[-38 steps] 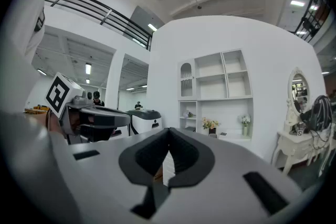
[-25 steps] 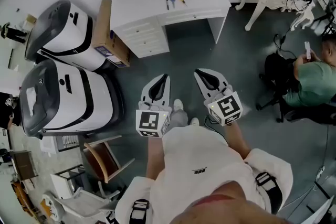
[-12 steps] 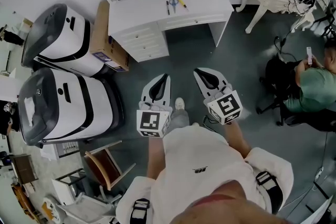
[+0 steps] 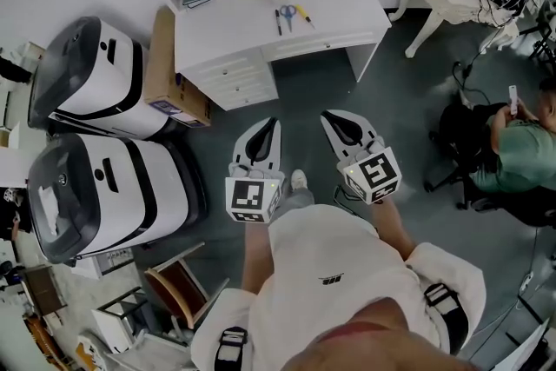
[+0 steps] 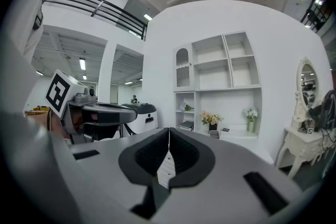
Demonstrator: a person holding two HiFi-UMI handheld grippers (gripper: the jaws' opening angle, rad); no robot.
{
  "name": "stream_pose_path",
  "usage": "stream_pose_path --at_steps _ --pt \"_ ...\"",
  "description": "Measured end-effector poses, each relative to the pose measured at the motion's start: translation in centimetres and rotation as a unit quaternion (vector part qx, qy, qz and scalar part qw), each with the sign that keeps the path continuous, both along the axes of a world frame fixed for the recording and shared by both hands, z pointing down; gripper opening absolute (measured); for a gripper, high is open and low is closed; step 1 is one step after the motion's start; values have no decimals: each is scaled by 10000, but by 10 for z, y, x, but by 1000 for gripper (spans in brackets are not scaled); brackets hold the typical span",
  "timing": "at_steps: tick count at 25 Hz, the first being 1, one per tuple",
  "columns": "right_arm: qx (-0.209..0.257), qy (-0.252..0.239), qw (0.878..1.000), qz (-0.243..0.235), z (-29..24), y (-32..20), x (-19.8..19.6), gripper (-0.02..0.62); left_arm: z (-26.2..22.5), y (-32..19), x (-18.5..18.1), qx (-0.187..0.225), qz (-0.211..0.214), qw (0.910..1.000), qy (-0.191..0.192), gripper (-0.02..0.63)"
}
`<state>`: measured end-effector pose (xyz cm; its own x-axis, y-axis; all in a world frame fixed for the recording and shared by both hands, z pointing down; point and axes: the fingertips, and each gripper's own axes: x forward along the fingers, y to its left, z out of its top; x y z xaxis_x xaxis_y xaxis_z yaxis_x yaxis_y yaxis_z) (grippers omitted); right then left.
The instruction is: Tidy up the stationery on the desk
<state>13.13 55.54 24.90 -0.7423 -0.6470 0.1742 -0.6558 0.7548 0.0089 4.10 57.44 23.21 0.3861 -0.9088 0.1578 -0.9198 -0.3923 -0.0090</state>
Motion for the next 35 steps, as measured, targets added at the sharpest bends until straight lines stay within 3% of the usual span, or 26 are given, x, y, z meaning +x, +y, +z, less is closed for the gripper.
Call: stream_pose_path --at_steps 20,35 --pt "-42 195 9989 434 10 -109 -68 -4 13 -119 -73 -41 347 9994 38 0" --pt "-13 194 9983 548 9 -167 -79 -4 13 -175 -87 31 377 9993 13 0"
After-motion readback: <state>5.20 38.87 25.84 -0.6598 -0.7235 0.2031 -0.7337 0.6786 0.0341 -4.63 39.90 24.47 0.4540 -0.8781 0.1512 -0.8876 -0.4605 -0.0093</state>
